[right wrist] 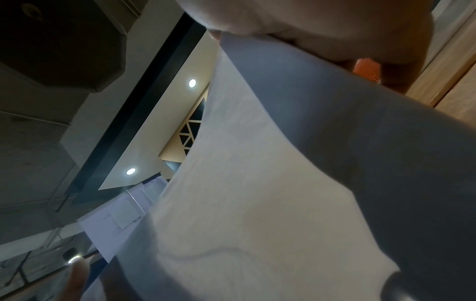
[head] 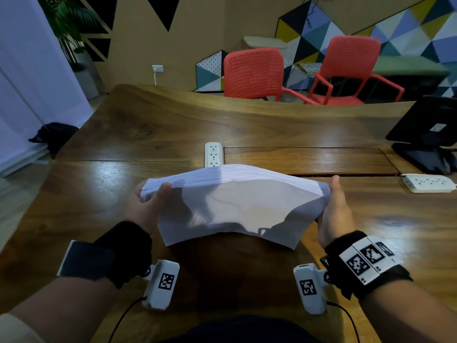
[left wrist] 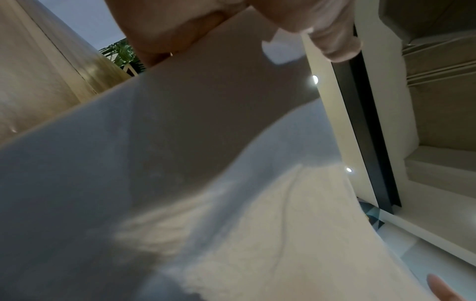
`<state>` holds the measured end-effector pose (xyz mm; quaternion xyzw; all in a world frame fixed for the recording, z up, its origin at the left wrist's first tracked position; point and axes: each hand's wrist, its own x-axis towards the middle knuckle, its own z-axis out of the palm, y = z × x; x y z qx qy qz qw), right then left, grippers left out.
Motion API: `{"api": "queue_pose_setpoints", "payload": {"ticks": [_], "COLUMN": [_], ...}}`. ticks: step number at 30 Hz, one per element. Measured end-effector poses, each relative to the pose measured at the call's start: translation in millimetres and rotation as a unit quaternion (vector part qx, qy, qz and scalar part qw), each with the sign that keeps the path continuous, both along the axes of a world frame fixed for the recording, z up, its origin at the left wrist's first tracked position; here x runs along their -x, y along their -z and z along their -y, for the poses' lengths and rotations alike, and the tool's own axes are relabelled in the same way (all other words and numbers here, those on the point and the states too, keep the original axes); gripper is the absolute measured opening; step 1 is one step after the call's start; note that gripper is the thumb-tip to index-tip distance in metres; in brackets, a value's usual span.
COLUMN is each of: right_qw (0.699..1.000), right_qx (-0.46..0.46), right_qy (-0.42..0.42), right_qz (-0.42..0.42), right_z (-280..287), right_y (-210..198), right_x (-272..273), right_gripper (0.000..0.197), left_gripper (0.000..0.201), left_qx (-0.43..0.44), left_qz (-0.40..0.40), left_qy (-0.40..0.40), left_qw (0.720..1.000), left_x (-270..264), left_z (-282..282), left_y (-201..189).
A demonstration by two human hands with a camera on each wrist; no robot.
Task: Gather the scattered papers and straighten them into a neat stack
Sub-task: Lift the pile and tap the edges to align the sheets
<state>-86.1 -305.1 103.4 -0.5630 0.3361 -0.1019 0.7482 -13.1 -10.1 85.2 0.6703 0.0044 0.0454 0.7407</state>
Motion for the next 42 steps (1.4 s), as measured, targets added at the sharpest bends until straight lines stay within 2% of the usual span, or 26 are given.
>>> {"api": "queue_pose_setpoints", "payload": {"ticks": [3, 5, 6, 8, 10, 12, 14, 16, 17, 19, 23, 25, 27, 29, 31, 33, 34, 36, 37, 39, 41, 42], "right_qw": [0.999, 0.998, 0.997, 0.984, 0.935, 0.852, 0.756, 0.664, 0.63, 0.589, 0.555, 0.567, 0.589, 0.632, 0.69, 0.732, 0.749, 0.784, 0.808, 0.855, 0.893, 0.909], "right_qx": [0.014, 0.039, 0.065, 0.174, 0.354, 0.523, 0.647, 0.71, 0.724, 0.742, 0.745, 0.728, 0.718, 0.693, 0.645, 0.607, 0.59, 0.548, 0.517, 0.451, 0.39, 0.356], "right_qy": [-0.032, -0.045, -0.05, -0.023, 0.03, 0.008, -0.103, -0.232, -0.28, -0.317, -0.368, -0.385, -0.367, -0.335, -0.312, -0.288, -0.276, -0.261, -0.252, -0.229, -0.204, -0.194], "right_qz": [0.005, -0.003, -0.009, -0.021, -0.026, -0.003, 0.018, -0.007, -0.029, -0.042, -0.023, 0.009, 0.052, 0.091, 0.107, 0.116, 0.122, 0.129, 0.126, 0.112, 0.098, 0.092], "right_z": [-1.7, 0.4, 1.0, 0.3, -2.4, -12.7, -28.8, -44.8, -50.6, -57.7, -58.4, -57.3, -54.7, -46.2, -32.4, -16.9, -11.1, -2.3, 0.3, 4.0, 0.5, -3.3], "right_y": [-5.5, -4.6, -5.5, -9.6, -16.8, -26.0, -37.9, -45.5, -47.3, -47.3, -51.1, -55.3, -58.0, -58.7, -60.0, -58.1, -57.3, -53.4, -51.1, -43.5, -37.0, -33.5], "right_x": [-0.4, -0.8, -1.5, -3.0, -3.6, -2.4, -4.0, -9.6, -13.4, -20.6, -23.0, -18.9, -14.6, -10.0, -6.5, -5.1, -4.3, -4.6, -5.2, -7.9, -9.0, -9.7], "right_gripper": [0.086, 0.071, 0.066, 0.044, 0.021, 0.034, 0.056, 0.071, 0.075, 0.068, 0.014, 0.008, 0.01, 0.022, 0.023, 0.024, 0.03, 0.036, 0.037, 0.035, 0.03, 0.028], "left_gripper": [0.074, 0.062, 0.049, 0.026, 0.023, 0.022, 0.02, 0.018, 0.015, 0.014, 0.022, 0.027, 0.027, 0.029, 0.032, 0.063, 0.067, 0.047, 0.035, 0.01, 0.032, 0.033], "left_qx": [0.023, 0.008, 0.007, 0.001, -0.006, -0.008, -0.008, -0.007, -0.003, 0.001, -0.01, -0.029, -0.042, -0.046, -0.027, -0.06, -0.073, -0.076, -0.047, 0.069, 0.132, 0.137], "left_qz": [0.001, -0.008, -0.015, -0.029, -0.034, -0.032, -0.024, -0.018, -0.019, -0.011, 0.009, 0.022, 0.016, -0.003, -0.024, -0.047, -0.044, -0.047, -0.061, -0.084, -0.103, -0.115], "left_qy": [0.024, 0.033, 0.029, 0.01, -0.005, -0.007, 0.013, 0.034, 0.043, 0.059, 0.069, 0.049, 0.039, 0.047, 0.09, 0.122, 0.122, 0.106, 0.09, 0.065, 0.04, 0.039], "left_qw": [0.999, 0.999, 0.999, 1.0, 0.999, 0.999, 1.0, 0.999, 0.999, 0.998, 0.998, 0.998, 0.998, 0.998, 0.995, 0.99, 0.989, 0.99, 0.993, 0.992, 0.985, 0.983], "left_x": [1.8, 2.4, 2.3, 2.1, 1.7, 3.3, 7.6, 12.2, 14.0, 16.6, 18.6, 18.5, 17.1, 15.8, 13.9, 9.8, 7.6, 2.1, 0.2, -4.4, -8.3, -8.3], "left_z": [0.4, 0.6, 1.2, 2.8, 3.4, 4.1, 6.7, 9.6, 10.8, 10.5, 6.0, 4.0, 2.5, -1.2, -12.2, -23.0, -26.1, -28.7, -26.1, -15.7, 0.3, 10.9], "left_y": [-1.9, -2.7, -2.3, -1.8, -0.3, -0.2, -3.3, -6.6, -9.1, -12.2, -18.7, -20.7, -21.1, -19.4, -16.2, -13.6, -14.1, -13.8, -15.4, -14.9, -10.4, -8.9]}}
